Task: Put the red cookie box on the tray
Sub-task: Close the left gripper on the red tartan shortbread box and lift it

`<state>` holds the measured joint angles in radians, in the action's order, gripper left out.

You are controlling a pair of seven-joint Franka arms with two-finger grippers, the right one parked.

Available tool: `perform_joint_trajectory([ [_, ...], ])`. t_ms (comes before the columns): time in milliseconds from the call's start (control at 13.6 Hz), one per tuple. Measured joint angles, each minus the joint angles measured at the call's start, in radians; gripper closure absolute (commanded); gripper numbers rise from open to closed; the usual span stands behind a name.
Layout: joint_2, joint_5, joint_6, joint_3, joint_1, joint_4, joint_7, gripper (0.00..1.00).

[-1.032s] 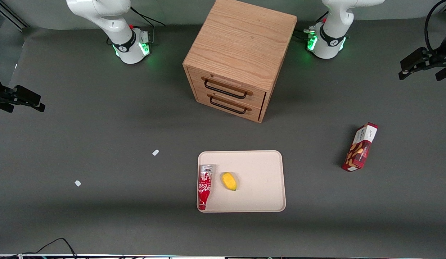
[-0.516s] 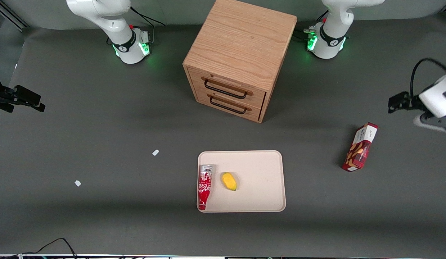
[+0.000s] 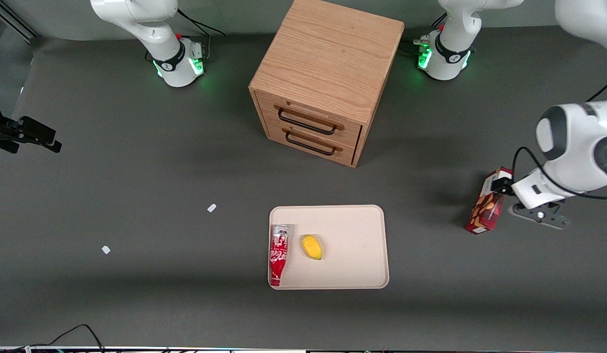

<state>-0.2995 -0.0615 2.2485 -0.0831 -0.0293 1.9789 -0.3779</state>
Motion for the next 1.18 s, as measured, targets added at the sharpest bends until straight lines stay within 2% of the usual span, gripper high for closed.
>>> perform_joint_trajectory([
  [147,-0.034,-0.001,0.093,0.001,-0.004,0.053,-0.023,0.00],
  [737,-0.112,0.000,0.153,-0.015,-0.005,0.069,-0.061,0.00],
  [811,-0.120,0.005,0.158,-0.016,-0.005,0.069,-0.061,0.07],
  [1032,-0.128,0.012,0.162,-0.015,-0.007,0.068,-0.062,0.70],
  [1105,-0.128,0.012,0.163,-0.015,-0.012,0.067,-0.062,0.85],
  [1179,-0.128,0.013,0.163,-0.016,-0.018,0.066,-0.062,0.95],
])
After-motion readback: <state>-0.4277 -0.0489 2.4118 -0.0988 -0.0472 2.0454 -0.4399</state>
